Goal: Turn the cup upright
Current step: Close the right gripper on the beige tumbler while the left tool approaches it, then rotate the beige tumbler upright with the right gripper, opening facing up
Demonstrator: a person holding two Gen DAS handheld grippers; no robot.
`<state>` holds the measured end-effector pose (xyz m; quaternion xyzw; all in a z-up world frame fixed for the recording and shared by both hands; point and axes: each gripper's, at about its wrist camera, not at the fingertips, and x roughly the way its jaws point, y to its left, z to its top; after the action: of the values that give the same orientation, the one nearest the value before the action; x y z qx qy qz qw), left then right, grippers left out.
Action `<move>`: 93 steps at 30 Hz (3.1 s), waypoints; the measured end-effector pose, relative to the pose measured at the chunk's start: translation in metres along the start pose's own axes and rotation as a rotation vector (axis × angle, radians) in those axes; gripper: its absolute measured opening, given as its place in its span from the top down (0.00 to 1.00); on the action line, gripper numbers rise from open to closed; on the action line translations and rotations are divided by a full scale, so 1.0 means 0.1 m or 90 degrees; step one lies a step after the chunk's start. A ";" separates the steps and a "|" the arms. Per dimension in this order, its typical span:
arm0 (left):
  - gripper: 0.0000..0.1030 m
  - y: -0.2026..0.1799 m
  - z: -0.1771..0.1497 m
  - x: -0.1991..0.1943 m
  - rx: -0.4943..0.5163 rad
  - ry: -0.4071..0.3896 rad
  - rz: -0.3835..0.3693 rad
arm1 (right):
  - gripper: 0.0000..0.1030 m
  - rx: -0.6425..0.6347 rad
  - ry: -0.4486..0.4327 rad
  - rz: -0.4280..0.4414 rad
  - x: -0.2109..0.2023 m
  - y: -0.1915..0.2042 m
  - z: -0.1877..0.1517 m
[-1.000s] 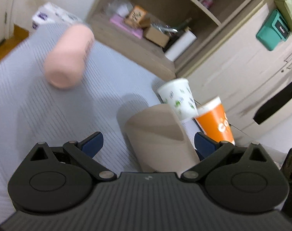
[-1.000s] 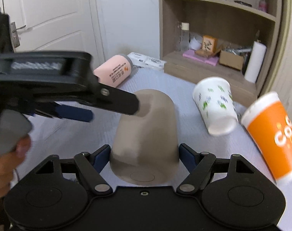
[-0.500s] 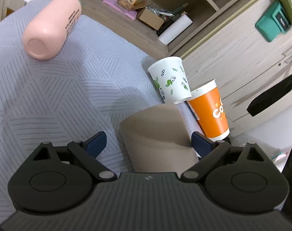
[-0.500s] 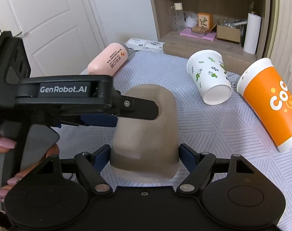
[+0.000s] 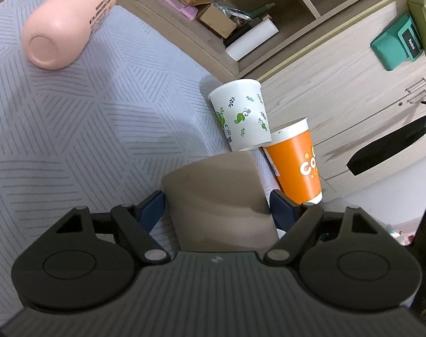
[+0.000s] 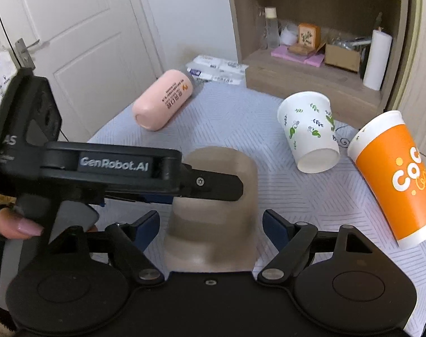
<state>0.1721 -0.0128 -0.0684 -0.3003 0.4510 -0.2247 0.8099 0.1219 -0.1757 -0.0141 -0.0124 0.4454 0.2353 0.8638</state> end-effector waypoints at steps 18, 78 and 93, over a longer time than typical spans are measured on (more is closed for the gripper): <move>0.23 -0.25 -0.43 -0.27 0.181 -0.033 -0.031 | 0.17 -0.091 -0.087 0.025 -0.28 0.12 -0.46; 0.32 -0.66 -0.20 -0.28 0.476 -0.162 0.032 | 0.19 -0.205 -0.326 -0.140 0.15 0.11 -0.43; 0.32 -0.72 -0.33 -0.24 0.514 -0.179 0.045 | 0.19 -0.215 -0.344 -0.145 0.11 0.09 -0.53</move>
<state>0.1248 -0.0585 -0.0182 0.0290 0.2222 -0.3125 0.9231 0.0832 -0.1757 -0.0530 -0.1420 0.1506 0.2021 0.9573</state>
